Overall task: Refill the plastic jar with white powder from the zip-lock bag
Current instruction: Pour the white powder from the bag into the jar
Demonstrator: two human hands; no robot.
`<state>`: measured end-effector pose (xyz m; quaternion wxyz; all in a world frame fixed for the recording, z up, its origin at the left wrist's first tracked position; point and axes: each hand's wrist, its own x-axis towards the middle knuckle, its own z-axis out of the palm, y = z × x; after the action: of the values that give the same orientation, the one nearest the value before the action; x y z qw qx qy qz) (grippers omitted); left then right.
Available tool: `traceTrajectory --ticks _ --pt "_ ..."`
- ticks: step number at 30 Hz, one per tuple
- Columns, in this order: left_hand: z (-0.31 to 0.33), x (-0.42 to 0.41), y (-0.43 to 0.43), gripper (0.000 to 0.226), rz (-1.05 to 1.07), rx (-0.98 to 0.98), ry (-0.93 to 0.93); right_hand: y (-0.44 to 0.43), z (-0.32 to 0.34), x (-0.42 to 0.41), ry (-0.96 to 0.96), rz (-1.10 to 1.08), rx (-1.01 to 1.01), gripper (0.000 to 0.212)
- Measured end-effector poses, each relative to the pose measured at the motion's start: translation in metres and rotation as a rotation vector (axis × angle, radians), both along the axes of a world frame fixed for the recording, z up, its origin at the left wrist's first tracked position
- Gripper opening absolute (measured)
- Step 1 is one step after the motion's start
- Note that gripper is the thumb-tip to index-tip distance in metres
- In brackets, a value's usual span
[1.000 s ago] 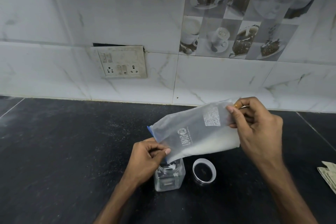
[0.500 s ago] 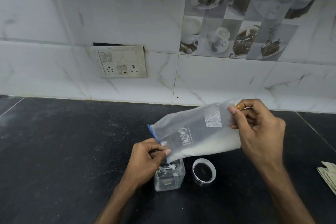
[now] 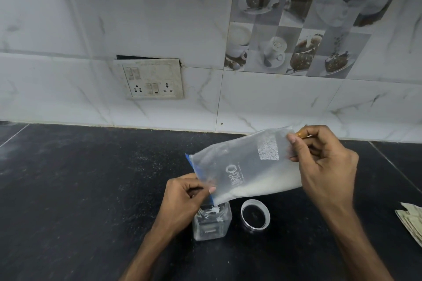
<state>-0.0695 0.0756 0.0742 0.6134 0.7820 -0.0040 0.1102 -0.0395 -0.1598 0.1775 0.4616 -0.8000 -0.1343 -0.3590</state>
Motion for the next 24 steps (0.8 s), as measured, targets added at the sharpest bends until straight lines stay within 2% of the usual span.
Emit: traceTrajectory --ticks 6,16,19,24 --pt "0.0007 -0.0015 -0.0012 0.02 -0.009 0.0 0.006 0.0036 -0.0009 0.0002 -0.001 0.002 -0.009 0.013" --pt "0.0008 -0.0037 0.0009 0.02 0.016 0.017 0.001 0.0067 -0.0021 0.0007 -0.002 -0.004 0.015 0.017" --pt "0.003 -0.0049 0.001 0.015 0.019 0.016 0.002 0.0079 -0.0021 0.0003 -0.012 -0.002 0.03 0.015" --pt "0.0035 -0.0052 0.0012 0.019 0.014 0.041 0.003 0.0097 -0.0023 0.0015 -0.03 -0.017 0.041 0.014"
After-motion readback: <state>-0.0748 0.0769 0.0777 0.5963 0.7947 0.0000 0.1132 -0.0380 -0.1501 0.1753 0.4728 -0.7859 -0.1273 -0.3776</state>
